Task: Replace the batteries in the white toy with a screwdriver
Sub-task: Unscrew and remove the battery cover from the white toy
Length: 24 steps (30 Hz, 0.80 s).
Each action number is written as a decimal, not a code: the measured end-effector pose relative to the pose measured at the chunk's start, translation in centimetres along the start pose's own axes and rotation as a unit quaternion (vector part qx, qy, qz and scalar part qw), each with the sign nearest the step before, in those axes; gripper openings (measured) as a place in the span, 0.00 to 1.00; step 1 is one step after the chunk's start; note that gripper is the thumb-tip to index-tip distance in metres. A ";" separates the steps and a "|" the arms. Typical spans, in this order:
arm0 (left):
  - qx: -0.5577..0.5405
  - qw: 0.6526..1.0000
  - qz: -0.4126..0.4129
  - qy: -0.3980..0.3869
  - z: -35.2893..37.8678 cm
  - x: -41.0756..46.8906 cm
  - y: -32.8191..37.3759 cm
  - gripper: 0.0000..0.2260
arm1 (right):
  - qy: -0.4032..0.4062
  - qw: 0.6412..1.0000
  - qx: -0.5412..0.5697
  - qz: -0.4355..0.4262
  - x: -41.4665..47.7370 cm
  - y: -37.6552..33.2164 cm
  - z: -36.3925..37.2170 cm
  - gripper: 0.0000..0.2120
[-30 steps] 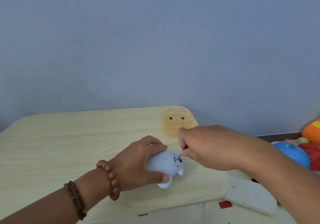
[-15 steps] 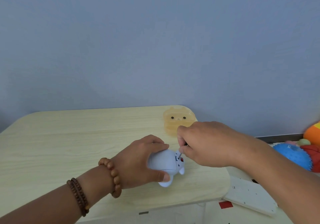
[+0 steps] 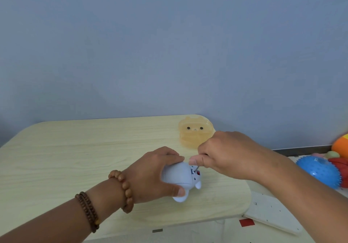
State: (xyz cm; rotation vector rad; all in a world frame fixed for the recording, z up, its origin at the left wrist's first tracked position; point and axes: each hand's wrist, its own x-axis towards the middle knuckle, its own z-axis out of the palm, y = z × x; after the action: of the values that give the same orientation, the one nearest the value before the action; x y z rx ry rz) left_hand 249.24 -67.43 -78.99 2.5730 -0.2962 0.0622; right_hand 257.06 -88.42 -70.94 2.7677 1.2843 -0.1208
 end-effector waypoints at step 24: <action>0.015 1.000 -0.007 0.000 -0.2 0.0 0.4 0.35 | 0.003 0.999 0.048 0.001 -0.9 0.4 0.6 0.06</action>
State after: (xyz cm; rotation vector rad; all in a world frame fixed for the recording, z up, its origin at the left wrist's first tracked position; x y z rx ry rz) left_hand 249.19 -67.66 -78.56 2.6054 -0.2794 0.0621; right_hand 256.80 -89.45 -71.41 2.8515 1.3098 -0.1778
